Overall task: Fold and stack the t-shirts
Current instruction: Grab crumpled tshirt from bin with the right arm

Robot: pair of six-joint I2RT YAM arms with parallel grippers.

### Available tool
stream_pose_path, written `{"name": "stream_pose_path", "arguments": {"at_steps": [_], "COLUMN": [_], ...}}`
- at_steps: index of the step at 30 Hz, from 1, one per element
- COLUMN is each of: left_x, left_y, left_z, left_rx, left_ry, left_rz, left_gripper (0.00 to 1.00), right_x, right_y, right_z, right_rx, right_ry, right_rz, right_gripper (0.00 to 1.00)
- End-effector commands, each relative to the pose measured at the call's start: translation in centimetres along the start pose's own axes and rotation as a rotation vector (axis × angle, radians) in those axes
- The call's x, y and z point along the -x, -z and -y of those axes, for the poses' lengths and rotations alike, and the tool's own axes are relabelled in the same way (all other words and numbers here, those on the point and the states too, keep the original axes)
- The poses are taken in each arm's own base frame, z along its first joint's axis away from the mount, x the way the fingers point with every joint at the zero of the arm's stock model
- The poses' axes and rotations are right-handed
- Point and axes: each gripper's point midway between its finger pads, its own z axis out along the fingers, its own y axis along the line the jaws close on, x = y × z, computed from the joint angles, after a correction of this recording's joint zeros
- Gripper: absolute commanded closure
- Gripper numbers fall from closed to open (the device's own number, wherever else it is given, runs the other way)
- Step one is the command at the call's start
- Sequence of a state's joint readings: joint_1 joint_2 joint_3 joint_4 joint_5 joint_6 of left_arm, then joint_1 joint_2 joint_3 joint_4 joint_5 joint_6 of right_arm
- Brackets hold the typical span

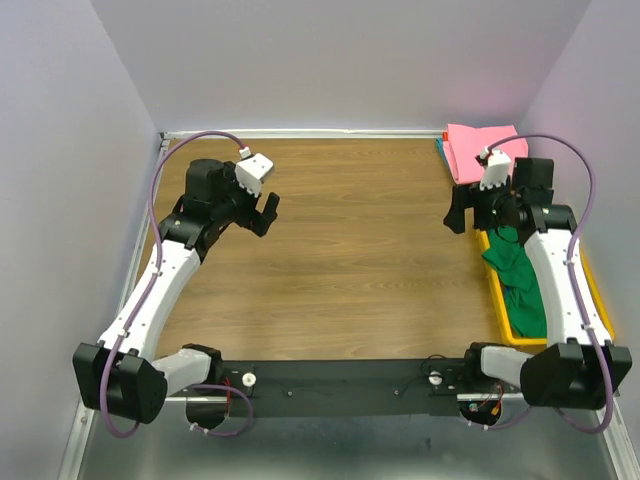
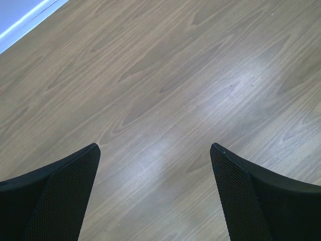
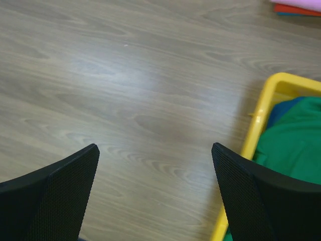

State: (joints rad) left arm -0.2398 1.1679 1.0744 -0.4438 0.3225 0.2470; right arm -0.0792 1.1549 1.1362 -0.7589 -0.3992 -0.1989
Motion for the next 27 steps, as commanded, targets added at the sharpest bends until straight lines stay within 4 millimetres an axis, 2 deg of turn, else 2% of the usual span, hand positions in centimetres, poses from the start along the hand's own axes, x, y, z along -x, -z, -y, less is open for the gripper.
{"name": "stream_pose_path", "arguments": {"at_steps": [1,4,6,7,10,11,13,17,20,24,26,27], "left_x": [0.4,1.1,1.5,1.8,2.0,2.3,2.2,2.0,2.0,1.8,1.4,1.4], "left_y": [0.3,0.4,0.5,0.7,0.8,0.8,0.7,0.4,0.2,0.1,0.1,0.1], "left_z": [0.8,1.5,1.6,1.7,1.7,1.7,1.7,1.8,1.8,1.7,1.7,1.7], "left_rx": [-0.049,-0.107,-0.117,-0.124,-0.134,-0.135,-0.141,-0.156,-0.158,-0.156,-0.151,-0.151], "left_ry": [-0.015,-0.032,-0.039,-0.041,-0.045,-0.046,-0.044,-0.039,-0.037,-0.037,-0.038,-0.038], "left_rz": [0.004,-0.011,-0.004,-0.002,-0.005,-0.004,-0.013,-0.024,-0.03,-0.038,-0.042,-0.042], "left_gripper": [0.02,0.02,0.02,0.02,0.02,0.02,0.02,0.02,0.01,0.02,0.02,0.02], "right_x": [-0.6,-1.8,-2.4,-3.5,-5.4,-6.5,-7.4,-8.9,-8.3,-8.7,-9.8,-9.7], "right_y": [0.1,0.3,0.4,1.0,2.1,1.7,1.7,-0.2,-1.3,-3.1,-4.7,-4.7], "right_z": [4.2,7.9,9.8,12.4,16.4,17.5,19.3,21.7,22.9,24.6,25.7,25.7], "right_rx": [-0.201,-0.35,-0.368,-0.398,-0.44,-0.441,-0.464,-0.472,-0.487,-0.501,-0.502,-0.504], "right_ry": [0.012,0.021,-0.008,-0.052,-0.097,-0.116,-0.141,-0.182,-0.204,-0.227,-0.243,-0.242], "right_rz": [-0.132,-0.211,-0.234,-0.259,-0.3,-0.333,-0.344,-0.372,-0.347,-0.352,-0.378,-0.376], "right_gripper": [0.0,0.0,0.0,0.0,0.0,0.0,0.0,0.0,0.0,0.0,0.0,0.0]}}
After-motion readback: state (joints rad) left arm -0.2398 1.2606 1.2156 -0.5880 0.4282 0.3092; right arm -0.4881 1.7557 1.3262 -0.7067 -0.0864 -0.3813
